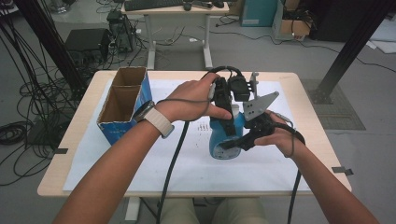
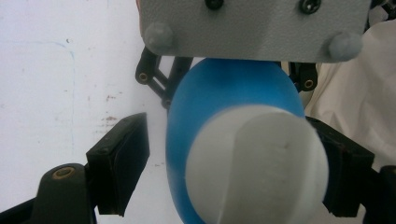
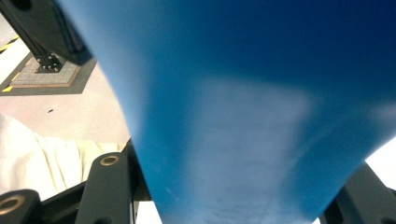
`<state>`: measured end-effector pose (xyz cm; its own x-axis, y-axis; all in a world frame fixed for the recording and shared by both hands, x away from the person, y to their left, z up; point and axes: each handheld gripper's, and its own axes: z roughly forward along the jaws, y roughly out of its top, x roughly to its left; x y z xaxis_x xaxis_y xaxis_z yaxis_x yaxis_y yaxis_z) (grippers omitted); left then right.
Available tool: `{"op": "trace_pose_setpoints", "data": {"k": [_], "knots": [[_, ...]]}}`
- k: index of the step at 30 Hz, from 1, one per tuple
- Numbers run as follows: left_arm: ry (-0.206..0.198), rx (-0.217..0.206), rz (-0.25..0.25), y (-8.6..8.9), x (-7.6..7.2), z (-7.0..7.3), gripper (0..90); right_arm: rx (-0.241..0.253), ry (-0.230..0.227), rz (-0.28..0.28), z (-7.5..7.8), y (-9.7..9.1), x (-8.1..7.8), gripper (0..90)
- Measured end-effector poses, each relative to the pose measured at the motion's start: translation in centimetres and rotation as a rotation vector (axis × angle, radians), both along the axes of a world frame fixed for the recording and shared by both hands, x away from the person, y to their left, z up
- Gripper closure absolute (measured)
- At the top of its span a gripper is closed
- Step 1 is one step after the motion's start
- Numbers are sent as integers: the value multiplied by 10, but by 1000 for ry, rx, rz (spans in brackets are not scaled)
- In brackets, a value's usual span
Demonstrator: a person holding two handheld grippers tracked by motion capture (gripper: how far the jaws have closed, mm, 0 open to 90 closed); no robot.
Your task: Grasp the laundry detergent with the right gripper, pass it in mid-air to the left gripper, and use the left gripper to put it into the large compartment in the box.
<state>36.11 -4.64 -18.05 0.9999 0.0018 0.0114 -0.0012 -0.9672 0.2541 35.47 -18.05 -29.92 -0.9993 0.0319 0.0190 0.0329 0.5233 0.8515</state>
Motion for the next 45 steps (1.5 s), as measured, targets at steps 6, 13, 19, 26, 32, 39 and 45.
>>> {"op": "trace_pose_setpoints", "data": {"k": [6,13,19,26,32,39,45], "knots": [[6,0,-2,0,0,-1,283,0,-1,1,0,0,0,427],[13,17,-38,0,0,-1,371,11,-1,-10,-2,0,0,428],[3,10,-38,-1,-2,-3,373,-6,-15,5,-3,1,2,429],[-6,40,-37,-2,-2,-2,375,-13,-19,6,-3,1,2,429],[-5,30,-35,-2,-2,-2,376,-13,-15,8,-3,1,2,430],[1,3,-34,-2,-2,-5,376,-22,-12,3,-3,0,2,431],[-4,23,-35,-2,-1,-3,376,-22,-10,3,-3,-1,2,431]]}}
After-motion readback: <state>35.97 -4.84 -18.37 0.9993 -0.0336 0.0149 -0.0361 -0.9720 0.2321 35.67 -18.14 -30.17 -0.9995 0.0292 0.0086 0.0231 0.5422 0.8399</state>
